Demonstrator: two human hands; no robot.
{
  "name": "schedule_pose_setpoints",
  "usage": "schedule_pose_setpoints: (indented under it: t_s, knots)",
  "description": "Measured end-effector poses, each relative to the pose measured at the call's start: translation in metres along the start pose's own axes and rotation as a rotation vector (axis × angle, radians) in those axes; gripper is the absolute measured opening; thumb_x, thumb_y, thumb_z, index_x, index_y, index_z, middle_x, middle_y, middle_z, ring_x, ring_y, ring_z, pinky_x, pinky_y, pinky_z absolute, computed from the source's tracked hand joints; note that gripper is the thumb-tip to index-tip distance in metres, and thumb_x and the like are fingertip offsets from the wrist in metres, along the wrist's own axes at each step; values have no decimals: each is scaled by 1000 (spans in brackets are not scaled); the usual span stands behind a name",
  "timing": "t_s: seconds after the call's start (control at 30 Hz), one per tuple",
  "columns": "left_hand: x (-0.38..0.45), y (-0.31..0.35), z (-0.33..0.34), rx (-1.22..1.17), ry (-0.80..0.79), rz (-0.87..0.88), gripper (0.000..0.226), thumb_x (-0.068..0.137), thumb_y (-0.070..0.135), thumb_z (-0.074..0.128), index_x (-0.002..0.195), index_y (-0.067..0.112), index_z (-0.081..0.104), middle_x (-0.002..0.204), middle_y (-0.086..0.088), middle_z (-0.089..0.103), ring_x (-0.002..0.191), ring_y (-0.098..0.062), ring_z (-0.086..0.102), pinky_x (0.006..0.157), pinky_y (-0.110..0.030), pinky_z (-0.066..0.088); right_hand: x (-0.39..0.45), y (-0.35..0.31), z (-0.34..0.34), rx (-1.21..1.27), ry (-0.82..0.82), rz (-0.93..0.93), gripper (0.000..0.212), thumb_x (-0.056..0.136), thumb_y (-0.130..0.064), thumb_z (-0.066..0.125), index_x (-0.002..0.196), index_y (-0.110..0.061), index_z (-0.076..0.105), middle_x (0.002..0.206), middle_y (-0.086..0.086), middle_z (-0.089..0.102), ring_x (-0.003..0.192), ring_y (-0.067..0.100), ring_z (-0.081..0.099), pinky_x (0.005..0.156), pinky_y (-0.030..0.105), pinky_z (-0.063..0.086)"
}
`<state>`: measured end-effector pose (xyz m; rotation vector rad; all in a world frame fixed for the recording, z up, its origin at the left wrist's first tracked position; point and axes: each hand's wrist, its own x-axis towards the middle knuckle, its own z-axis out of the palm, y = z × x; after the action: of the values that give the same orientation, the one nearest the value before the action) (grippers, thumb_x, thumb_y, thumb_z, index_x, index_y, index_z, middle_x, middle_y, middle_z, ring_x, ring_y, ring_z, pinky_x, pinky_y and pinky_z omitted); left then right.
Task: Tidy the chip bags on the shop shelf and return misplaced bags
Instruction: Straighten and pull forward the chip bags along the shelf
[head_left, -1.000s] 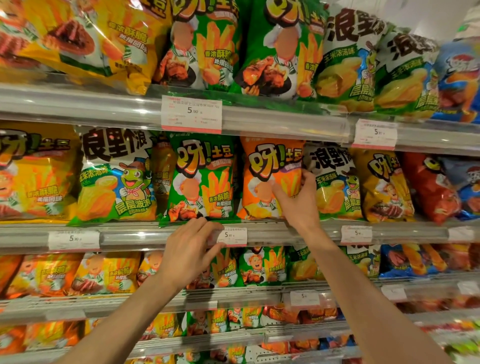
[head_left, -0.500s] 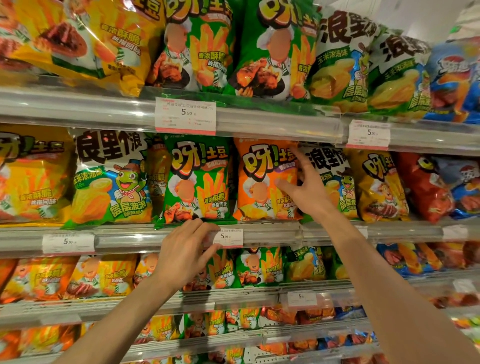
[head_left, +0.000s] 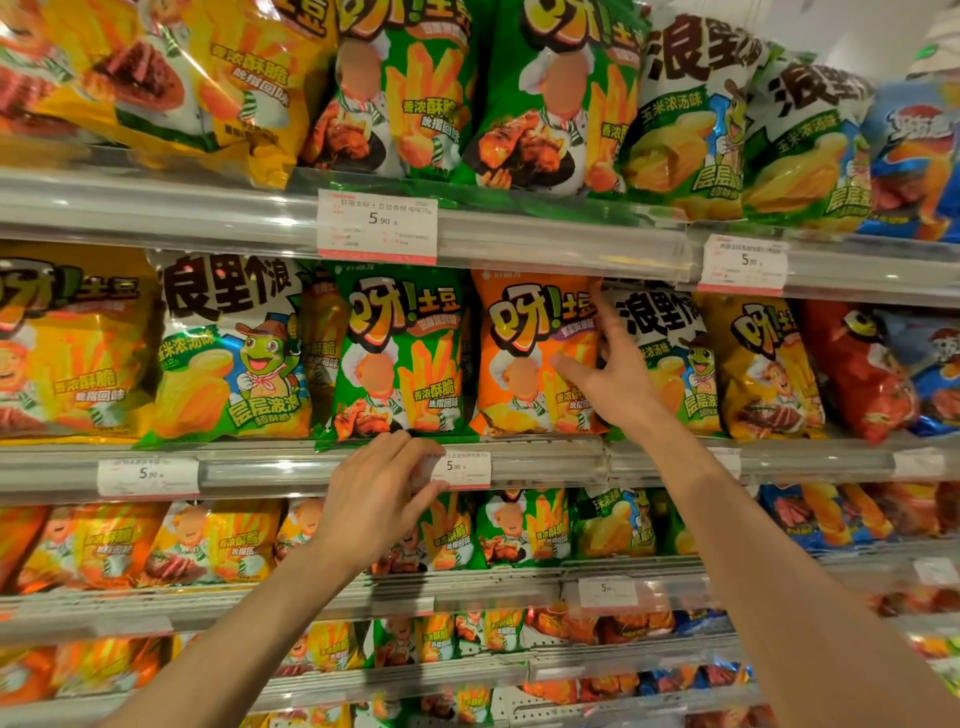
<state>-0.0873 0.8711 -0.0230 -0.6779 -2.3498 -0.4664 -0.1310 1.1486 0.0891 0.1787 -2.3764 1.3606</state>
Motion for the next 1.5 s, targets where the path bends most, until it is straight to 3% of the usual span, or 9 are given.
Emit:
schedule_pose_setpoints:
  t_s: [0.13, 0.33, 0.53, 0.7, 0.93, 1.07, 1.2, 1.33, 1.5]
  knots:
    - [-1, 0, 1, 1, -6, 0, 34, 83, 40, 76, 109, 23, 64, 88, 10, 59, 81, -14, 58, 60, -27, 44, -16, 6, 7, 18, 28, -1, 93, 89, -26, 75, 157, -41, 14, 147, -13, 47, 131, 9, 50, 113, 42, 43]
    - [-1, -2, 2, 1, -12, -2, 34, 83, 41, 75, 110, 23, 64, 88, 9, 59, 81, -14, 57, 61, -26, 41, -29, 9, 24, -96, 52, -28, 96, 88, -53, 65, 157, -44, -2, 160, -6, 34, 144, 16, 38, 116, 49, 38]
    - [-5, -3, 3, -12, -16, 1, 34, 87, 39, 71, 115, 20, 63, 91, 6, 57, 83, -18, 56, 64, -30, 45, -70, 14, 41, -282, 153, -41, 89, 95, -59, 55, 160, -32, 1, 168, -4, 14, 154, 16, 13, 123, 49, 23]
    - [-23, -1, 1, -128, -13, -29, 38, 97, 43, 55, 124, 18, 62, 105, 2, 56, 98, -19, 53, 80, -32, 46, -126, 35, 72, -451, 163, -111, 86, 94, -62, 49, 161, -23, 13, 169, 6, 3, 156, 21, 4, 124, 51, 17]
    - [-67, 15, 6, -217, -33, -104, 47, 96, 39, 56, 136, 15, 58, 143, -5, 47, 129, -25, 45, 104, -38, 39, -186, 57, 80, -578, -31, -8, 80, 97, -68, 38, 161, -29, 8, 168, -4, -9, 154, 13, -13, 120, 29, -10]
    - [-86, 29, 14, -254, -62, -186, 50, 97, 41, 53, 141, 17, 53, 156, -7, 36, 141, -27, 37, 112, -46, 34, -208, 68, 69, -570, -139, 60, 81, 93, -73, 28, 160, -35, 3, 167, -8, -3, 153, 10, -6, 121, 30, -2]
    - [-102, 47, 21, -249, -104, -310, 58, 97, 49, 49, 147, 22, 45, 156, -6, 35, 141, -26, 34, 113, -46, 34, -223, 101, 48, -555, -183, 139, 82, 93, -75, 30, 159, -28, 17, 168, 1, 15, 154, 21, 15, 124, 45, 20]
    - [-103, 85, 43, -212, -178, -400, 61, 96, 59, 40, 148, 27, 42, 155, -3, 38, 142, -23, 34, 114, -46, 35, -228, 139, 5, -536, -185, 189, 85, 91, -78, 27, 156, -24, 28, 160, 4, 36, 147, 24, 33, 117, 47, 33]
    - [-82, 151, 84, -190, -171, -483, 63, 95, 59, 40, 145, 21, 45, 149, -4, 43, 137, -24, 42, 108, -46, 43, -224, 194, -77, -454, -235, 257, 75, 93, -68, 38, 157, -31, 25, 161, -2, 32, 146, 21, 33, 118, 46, 32]
